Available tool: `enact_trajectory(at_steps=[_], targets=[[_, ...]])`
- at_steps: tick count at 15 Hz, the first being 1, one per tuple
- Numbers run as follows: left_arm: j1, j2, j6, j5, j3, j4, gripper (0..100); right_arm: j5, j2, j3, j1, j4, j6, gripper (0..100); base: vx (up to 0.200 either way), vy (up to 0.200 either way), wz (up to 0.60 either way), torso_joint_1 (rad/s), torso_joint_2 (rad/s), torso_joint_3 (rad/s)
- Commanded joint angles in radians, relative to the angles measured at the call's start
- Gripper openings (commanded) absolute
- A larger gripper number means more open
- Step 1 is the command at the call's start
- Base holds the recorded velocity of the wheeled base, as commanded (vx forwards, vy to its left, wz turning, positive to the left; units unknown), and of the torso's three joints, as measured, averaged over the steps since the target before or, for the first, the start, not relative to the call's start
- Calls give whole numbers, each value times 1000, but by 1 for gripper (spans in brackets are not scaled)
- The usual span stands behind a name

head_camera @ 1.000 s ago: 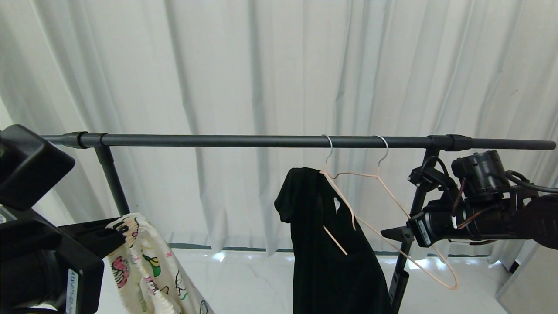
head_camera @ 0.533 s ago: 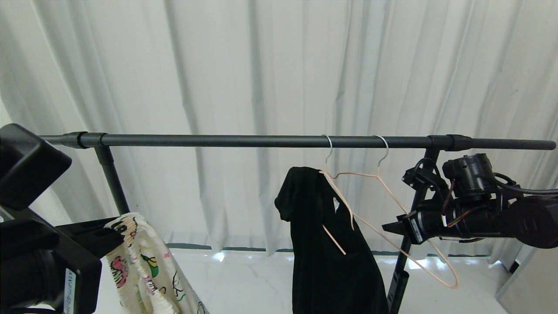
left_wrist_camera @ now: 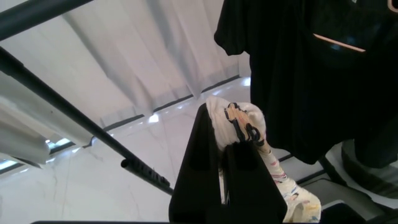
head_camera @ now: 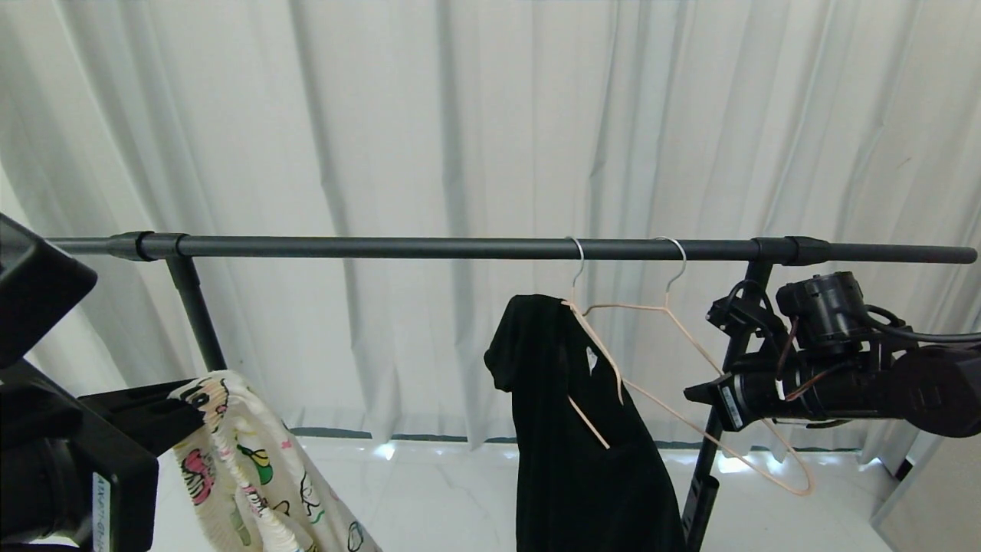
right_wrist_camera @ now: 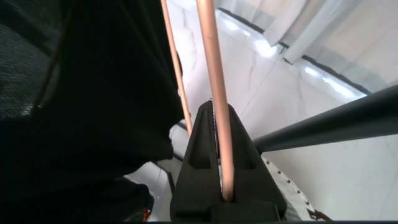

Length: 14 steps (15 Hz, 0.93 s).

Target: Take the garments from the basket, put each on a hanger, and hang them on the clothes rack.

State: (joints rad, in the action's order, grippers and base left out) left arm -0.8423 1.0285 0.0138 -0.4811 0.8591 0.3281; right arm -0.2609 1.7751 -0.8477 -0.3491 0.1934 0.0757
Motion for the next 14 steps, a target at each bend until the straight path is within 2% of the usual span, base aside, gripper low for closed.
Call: enact_trajectory(at_steps=[1,8,11,14], targets=[[0,-2,0,-1,0,0,0,-1,-29,1,-1,1,-2,0,0,0,0,0,0,0],[0,-21,2,-1,0,0,0,-3,-175,36,-1,1,-28,0,0,0,0,0,0,0],[2,-47,51,-1,-5,0,0,3,-279,140,-1,0,-27,0,0,0,0,0,0,0],[23,-51,58,-2,-5,0,0,15,-399,260,16,0,-27,0,0,0,0,0,0,0]])
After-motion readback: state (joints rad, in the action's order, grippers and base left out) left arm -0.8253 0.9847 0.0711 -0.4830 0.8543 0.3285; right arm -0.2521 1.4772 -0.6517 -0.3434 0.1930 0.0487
